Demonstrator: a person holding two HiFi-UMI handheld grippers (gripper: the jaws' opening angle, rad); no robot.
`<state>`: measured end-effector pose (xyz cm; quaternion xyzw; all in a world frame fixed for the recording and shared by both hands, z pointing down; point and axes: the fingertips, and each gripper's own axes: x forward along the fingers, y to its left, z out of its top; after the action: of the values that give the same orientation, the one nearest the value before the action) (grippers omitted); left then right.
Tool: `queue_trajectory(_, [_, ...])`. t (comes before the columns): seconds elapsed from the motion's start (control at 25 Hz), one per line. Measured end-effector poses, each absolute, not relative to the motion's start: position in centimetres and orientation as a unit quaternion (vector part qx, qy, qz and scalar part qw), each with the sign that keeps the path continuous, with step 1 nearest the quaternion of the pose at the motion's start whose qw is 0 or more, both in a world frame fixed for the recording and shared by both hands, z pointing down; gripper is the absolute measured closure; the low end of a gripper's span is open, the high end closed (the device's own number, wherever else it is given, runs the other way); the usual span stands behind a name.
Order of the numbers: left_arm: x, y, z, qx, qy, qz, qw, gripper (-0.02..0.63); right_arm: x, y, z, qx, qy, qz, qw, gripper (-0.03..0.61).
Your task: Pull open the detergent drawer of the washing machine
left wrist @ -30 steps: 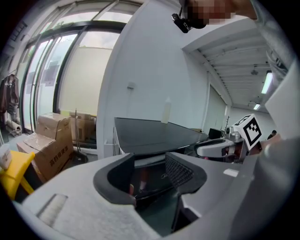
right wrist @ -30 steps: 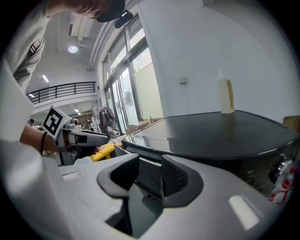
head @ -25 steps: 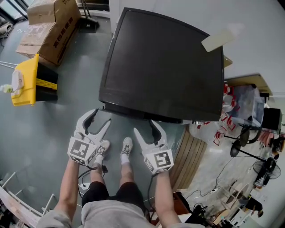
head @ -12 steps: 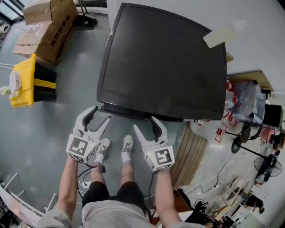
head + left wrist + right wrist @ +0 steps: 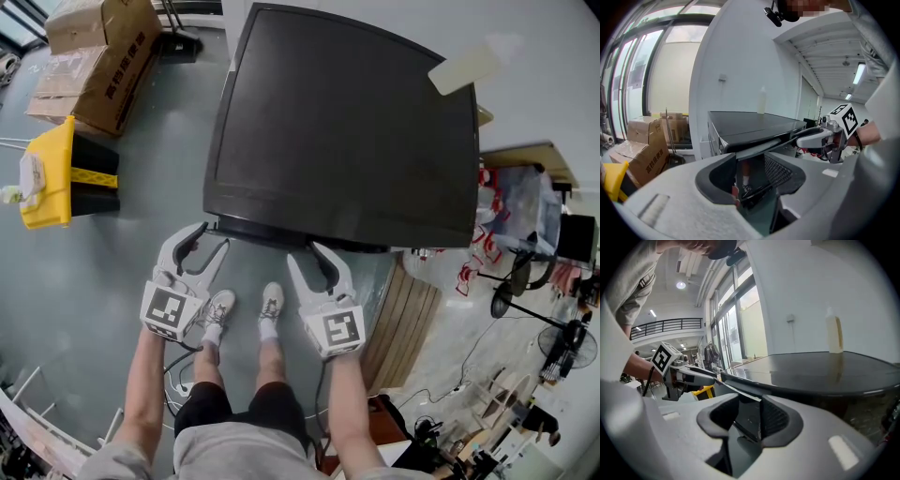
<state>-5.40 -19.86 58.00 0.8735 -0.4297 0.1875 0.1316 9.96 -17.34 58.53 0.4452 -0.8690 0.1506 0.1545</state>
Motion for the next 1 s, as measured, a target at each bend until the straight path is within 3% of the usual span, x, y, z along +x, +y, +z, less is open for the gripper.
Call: queue_trajectory(1.0, [-5.8,-13.5,58.3,0.883,-0.407,0.192,0.130,0.431,9.8,-10.9,59.2,0.453,-0.860,0.174,0.159,0.423])
